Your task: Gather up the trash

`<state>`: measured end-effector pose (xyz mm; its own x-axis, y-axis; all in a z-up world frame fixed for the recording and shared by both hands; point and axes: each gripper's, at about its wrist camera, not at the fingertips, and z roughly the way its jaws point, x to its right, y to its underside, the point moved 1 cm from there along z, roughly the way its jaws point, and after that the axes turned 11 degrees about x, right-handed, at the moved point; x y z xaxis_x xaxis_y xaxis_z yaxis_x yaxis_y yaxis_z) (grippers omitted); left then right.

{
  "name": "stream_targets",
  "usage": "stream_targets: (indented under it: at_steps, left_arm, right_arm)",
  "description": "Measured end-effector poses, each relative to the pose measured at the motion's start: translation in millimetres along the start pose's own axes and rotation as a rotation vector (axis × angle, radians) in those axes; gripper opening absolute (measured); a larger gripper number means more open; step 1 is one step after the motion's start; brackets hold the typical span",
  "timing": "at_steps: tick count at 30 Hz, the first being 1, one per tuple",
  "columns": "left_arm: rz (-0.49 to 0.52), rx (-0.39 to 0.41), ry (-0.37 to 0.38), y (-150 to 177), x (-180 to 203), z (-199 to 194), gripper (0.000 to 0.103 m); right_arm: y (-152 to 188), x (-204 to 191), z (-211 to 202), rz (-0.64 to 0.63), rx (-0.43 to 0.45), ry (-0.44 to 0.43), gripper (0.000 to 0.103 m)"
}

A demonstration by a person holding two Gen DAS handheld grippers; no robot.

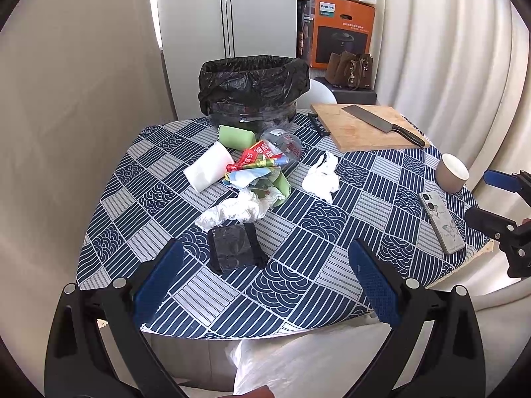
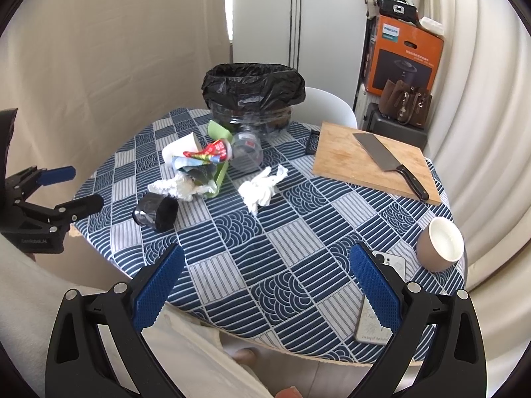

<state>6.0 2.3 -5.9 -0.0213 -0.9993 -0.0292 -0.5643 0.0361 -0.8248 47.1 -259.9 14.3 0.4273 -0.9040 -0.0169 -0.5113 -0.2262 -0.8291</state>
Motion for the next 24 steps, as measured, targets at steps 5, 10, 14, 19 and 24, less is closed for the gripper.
stream_targets:
  at_steps: [5, 10, 14, 19, 24]
  left_arm:
    - [0.004, 0.006, -0.004, -1.7, 0.2, -0.6, 0.097]
    - [0.022, 0.016, -0.001, -2.6, 2.2, -2.3, 0.097]
    - [0.022, 0.008, 0.001, -2.9, 2.1, -0.6, 0.097]
    - [0.023, 0.012, -0.006, -3.9, 1.0, 0.0, 0.097]
    - [0.022, 0.016, -0.022, -5.6, -1.6, -0.8, 0.097]
  right_arm:
    - [0.0, -0.2, 0.0, -0.004, 0.002, -0.003, 0.095]
    - [-0.6, 0.0, 0.0, -0.005, 0.003, -0.005, 0.095]
    - [-0.9, -0.6, 0.1, -0.008, 0.004, -0.006, 0.095]
    - [-1.5, -2.5, -0.1, -0.017, 0.007, -0.007, 0.095]
    - [-2.5, -2.5, -0.1, -0.024, 0.009, -0.006, 0.095]
